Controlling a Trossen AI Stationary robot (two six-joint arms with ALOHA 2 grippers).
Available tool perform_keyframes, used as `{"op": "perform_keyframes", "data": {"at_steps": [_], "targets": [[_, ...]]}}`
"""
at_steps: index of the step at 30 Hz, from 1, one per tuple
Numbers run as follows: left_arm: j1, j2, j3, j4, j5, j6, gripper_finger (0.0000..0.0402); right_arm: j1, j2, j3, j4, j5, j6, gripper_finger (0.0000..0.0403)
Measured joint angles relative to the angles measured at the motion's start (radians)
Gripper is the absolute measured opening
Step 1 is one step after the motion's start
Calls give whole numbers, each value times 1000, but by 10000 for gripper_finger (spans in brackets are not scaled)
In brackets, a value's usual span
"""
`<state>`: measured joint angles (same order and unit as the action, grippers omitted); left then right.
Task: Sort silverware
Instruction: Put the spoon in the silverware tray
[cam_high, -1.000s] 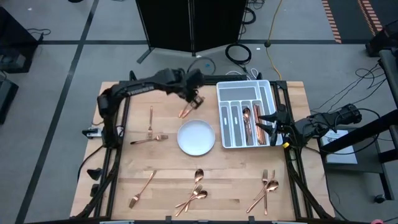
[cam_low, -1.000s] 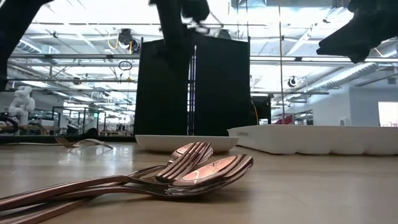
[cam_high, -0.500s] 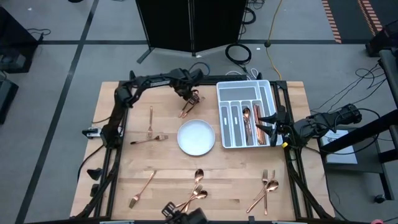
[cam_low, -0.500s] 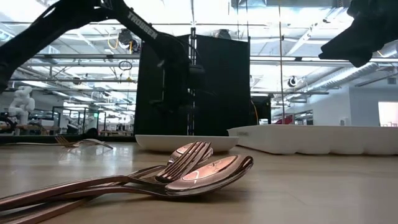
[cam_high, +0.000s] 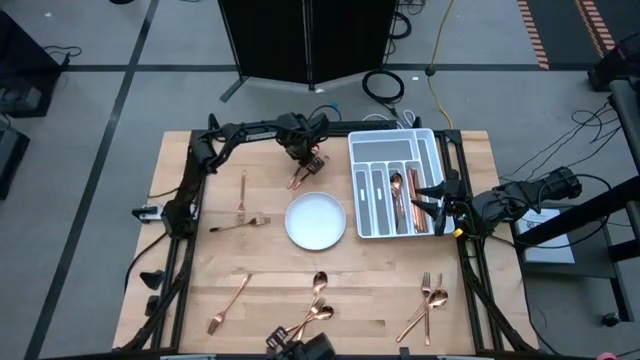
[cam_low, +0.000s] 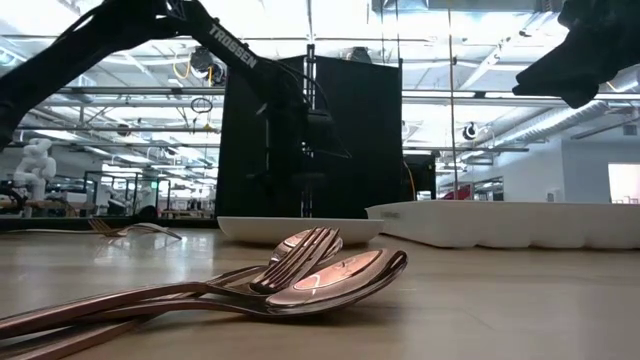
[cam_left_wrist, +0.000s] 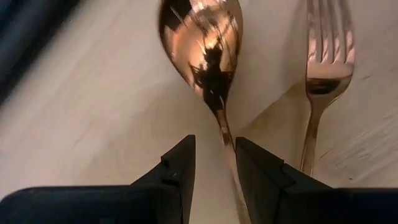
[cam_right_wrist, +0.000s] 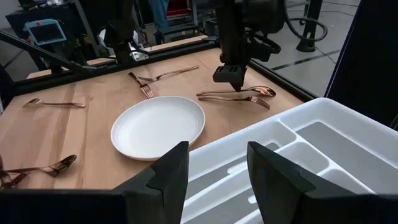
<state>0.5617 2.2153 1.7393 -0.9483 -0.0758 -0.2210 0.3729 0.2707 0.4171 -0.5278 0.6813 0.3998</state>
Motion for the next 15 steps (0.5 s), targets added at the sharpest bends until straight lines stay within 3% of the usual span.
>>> {"op": "perform_keyframes", "data": {"at_steps": [10,15], "targets": [[-1,-9,-98,88,44,-17,108,0,0,0,0,-2,0,155],[0,-10,-100,81,34,-25,54,0,0,0,0,-2,0,155]]}}
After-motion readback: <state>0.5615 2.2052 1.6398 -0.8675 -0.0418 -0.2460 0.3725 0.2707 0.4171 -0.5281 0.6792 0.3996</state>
